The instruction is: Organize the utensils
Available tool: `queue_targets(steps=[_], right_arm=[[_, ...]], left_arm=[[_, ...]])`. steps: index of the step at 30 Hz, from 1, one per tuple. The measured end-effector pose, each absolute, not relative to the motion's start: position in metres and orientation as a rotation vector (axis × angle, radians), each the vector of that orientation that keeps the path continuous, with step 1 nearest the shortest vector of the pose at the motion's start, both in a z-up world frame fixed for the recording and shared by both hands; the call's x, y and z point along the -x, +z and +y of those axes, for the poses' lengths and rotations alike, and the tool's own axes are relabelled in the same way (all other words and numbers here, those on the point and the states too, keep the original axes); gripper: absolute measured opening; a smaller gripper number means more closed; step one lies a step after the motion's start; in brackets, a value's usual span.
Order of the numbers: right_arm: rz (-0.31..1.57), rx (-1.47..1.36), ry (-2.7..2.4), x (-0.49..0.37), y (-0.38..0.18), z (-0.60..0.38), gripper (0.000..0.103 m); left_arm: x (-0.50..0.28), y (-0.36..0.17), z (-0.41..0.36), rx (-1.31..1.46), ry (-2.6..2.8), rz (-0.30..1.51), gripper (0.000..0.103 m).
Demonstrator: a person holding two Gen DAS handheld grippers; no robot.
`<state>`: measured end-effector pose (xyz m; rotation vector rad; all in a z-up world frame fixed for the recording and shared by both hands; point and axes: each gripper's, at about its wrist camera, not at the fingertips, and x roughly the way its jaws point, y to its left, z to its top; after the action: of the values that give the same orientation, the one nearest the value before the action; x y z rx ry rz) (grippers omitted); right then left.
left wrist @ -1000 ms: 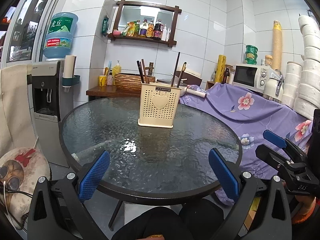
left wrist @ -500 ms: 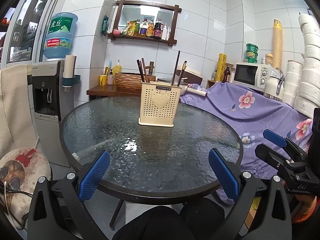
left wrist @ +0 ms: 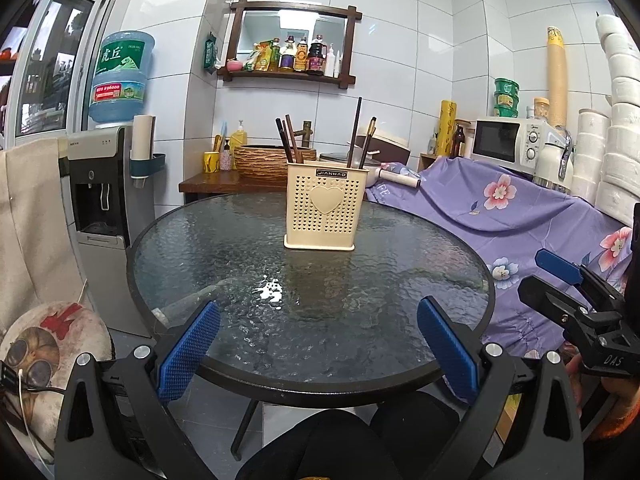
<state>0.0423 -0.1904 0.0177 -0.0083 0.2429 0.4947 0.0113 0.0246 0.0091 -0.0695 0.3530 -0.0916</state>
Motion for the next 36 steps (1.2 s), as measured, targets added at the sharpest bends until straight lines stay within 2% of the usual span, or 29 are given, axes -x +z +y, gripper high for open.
queue_targets(steps=[36], right_arm=[[0.261,0.017,0.499,-0.0451,0.0179,-0.1895,0.097]], left_arm=[[-0.0112,0.0087,0.0212,0.057,-0.080,0.361,0.097]])
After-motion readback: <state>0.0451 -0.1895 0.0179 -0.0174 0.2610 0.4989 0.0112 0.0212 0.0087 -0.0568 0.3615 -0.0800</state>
